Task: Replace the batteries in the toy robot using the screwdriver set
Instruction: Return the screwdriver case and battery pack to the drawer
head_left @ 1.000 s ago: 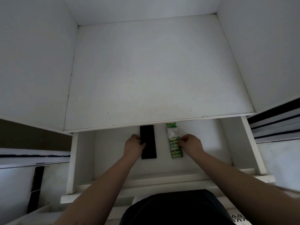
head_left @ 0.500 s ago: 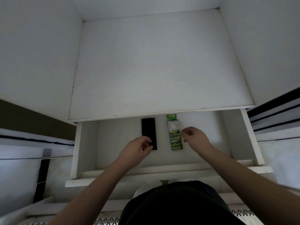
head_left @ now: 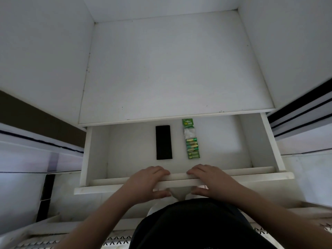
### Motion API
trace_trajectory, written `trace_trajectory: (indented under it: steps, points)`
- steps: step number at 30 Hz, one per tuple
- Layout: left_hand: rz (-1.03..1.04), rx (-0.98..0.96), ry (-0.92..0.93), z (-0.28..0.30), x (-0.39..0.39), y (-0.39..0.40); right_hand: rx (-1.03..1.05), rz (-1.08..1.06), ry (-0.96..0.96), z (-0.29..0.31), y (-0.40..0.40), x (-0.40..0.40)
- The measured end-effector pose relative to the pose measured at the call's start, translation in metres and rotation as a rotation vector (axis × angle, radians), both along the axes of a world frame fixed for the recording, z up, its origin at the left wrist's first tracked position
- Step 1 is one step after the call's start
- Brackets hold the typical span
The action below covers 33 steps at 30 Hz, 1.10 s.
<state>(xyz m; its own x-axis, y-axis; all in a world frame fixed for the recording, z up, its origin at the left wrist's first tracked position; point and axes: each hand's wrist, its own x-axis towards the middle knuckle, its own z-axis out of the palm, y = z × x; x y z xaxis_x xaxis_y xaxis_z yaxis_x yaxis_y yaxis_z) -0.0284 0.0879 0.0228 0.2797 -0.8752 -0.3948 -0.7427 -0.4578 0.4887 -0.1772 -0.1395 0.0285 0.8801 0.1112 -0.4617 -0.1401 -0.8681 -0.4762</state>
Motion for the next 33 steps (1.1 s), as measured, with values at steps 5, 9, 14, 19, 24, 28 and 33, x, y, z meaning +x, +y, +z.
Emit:
trace_trajectory:
  steps: [5,9,14,19,24,28,33]
  points:
    - [-0.008,-0.07,-0.096,-0.012,-0.001,0.001,-0.053,-0.028,-0.091,-0.004,0.002,0.003]
    - [0.027,-0.109,-0.126,-0.012,0.01,-0.004,-0.138,-0.012,-0.189,-0.009,-0.002,0.007]
    - [0.02,-0.208,-0.294,-0.01,0.025,-0.015,-0.19,-0.062,-0.361,-0.009,-0.01,0.023]
    - [0.159,-0.517,-0.332,-0.007,-0.004,-0.009,-0.067,-0.163,-0.491,0.006,-0.006,0.017]
    - [0.214,-0.424,-0.484,-0.025,-0.021,0.02,-0.099,-0.16,-0.533,-0.012,0.001,-0.017]
    - [0.317,-0.219,-0.592,-0.044,-0.022,0.031,-0.249,-0.262,-0.472,-0.032,-0.002,-0.023]
    - [0.303,-0.193,-0.563,-0.049,-0.019,0.026,-0.341,-0.299,-0.433,-0.042,-0.001,-0.014]
